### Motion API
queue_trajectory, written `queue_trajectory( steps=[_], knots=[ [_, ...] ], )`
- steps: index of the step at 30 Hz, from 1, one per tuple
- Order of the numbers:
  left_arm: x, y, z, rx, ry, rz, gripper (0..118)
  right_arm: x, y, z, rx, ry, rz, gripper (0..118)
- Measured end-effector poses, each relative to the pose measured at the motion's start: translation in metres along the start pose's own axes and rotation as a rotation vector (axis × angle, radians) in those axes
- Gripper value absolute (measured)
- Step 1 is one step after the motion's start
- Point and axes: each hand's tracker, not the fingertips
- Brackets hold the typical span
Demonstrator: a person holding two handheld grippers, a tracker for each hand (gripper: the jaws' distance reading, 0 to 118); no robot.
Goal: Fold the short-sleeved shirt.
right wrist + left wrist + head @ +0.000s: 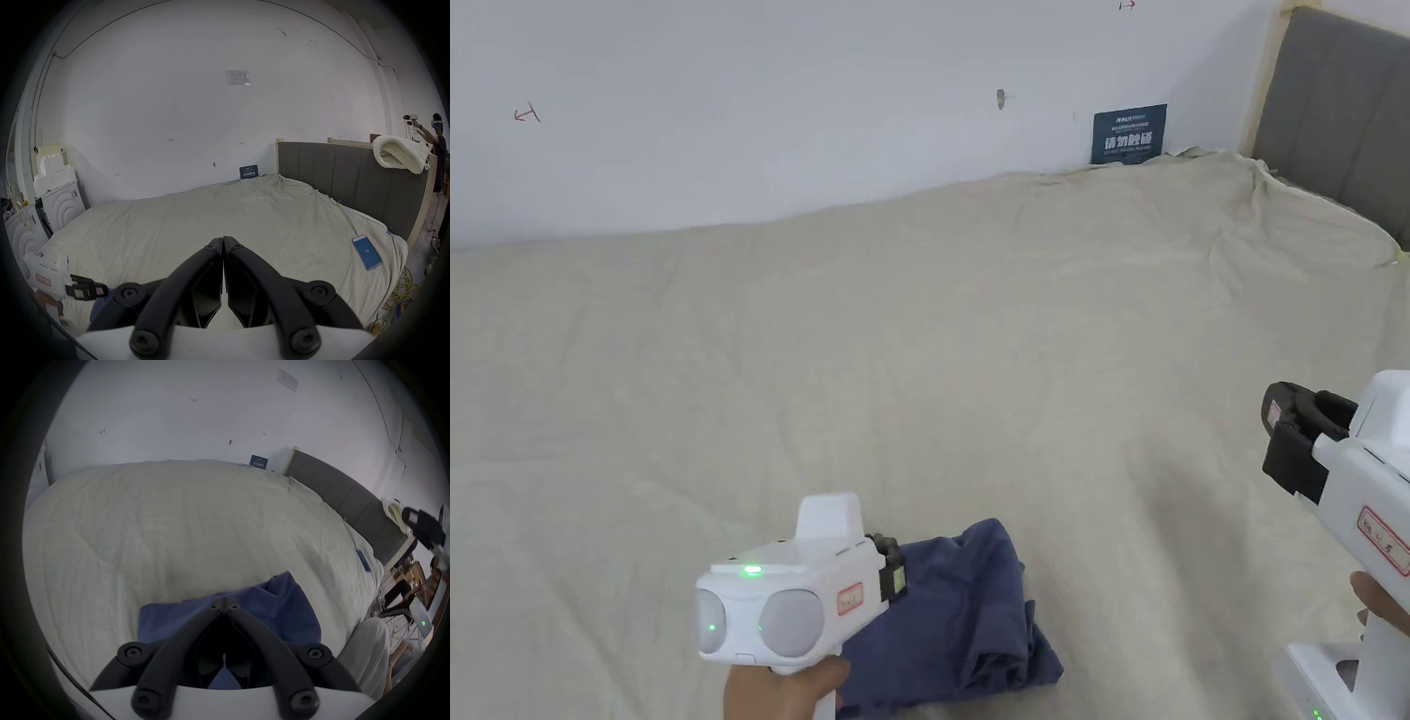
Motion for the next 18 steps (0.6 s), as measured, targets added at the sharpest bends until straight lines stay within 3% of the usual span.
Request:
queue_trajectory(
  steps=[18],
  knots=[
    [0.096,-0.048,-0.070,-0.049,-0.036,-0.229,0,0.015,-0.004,0.005,-0.017,-0.027,-0.008,0]
  ],
)
